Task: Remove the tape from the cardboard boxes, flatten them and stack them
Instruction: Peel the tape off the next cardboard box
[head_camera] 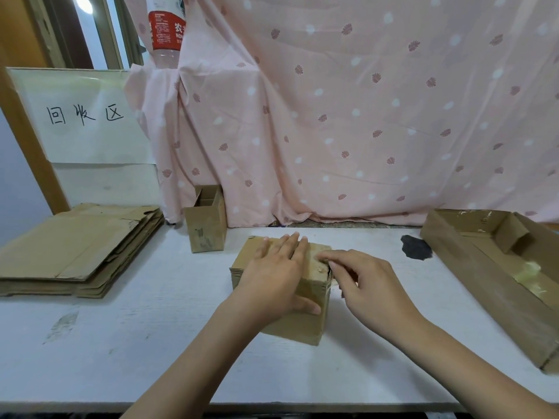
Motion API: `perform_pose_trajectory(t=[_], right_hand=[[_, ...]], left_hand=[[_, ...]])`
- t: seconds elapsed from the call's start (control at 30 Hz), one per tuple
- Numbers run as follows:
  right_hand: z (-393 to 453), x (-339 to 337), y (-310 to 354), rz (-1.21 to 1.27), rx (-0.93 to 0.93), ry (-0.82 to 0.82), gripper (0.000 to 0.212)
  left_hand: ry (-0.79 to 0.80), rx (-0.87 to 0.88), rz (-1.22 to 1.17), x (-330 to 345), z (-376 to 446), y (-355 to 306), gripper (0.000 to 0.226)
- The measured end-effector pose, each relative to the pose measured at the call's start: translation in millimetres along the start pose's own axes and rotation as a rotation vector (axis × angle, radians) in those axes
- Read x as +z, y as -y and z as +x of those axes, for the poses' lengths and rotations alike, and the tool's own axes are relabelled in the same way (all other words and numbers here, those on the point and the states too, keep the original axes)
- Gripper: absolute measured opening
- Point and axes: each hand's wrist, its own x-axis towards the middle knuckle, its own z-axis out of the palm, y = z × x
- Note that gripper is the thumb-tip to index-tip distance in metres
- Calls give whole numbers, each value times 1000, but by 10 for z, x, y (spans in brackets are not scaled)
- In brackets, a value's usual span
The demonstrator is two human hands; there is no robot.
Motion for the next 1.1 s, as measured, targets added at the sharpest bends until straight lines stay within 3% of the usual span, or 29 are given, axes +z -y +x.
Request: perform_pose_trajectory(t=[0.13,0.23,0.33,0.43,0.5,0.57,0.67,0.8,0.97,1.1], right_hand=[[-71,-28,-83,-150,-53,43,30],[-55,-59,-73,-78,-114,-34,16],[98,-154,-43,67,81,-99,18],[304,-237,-17,54,265,-20,42],[429,-271,6,-12,278,-3,49],[563,-300,68,-124,215,46,45],[757,-314,202,-292,193,286,41],[914,-357,326,-355,228,460,6],[932,-245,437,-618,85,416,6],[969,-94,424,-690,59,431,32]], left_hand=[[-5,-3,-11,0,12,22,121],[-11,19,-9,3,35,27,121],[-19,24,-9,10,31,17,120],[-35,21,2,22,13,13,119],[-35,19,-3,29,14,8,120],[-35,16,-5,31,20,6,120],[-32,18,-2,27,23,1,120],[-28,18,-2,20,15,1,121],[-27,24,3,12,14,-13,120],[-32,27,7,6,9,-28,118]])
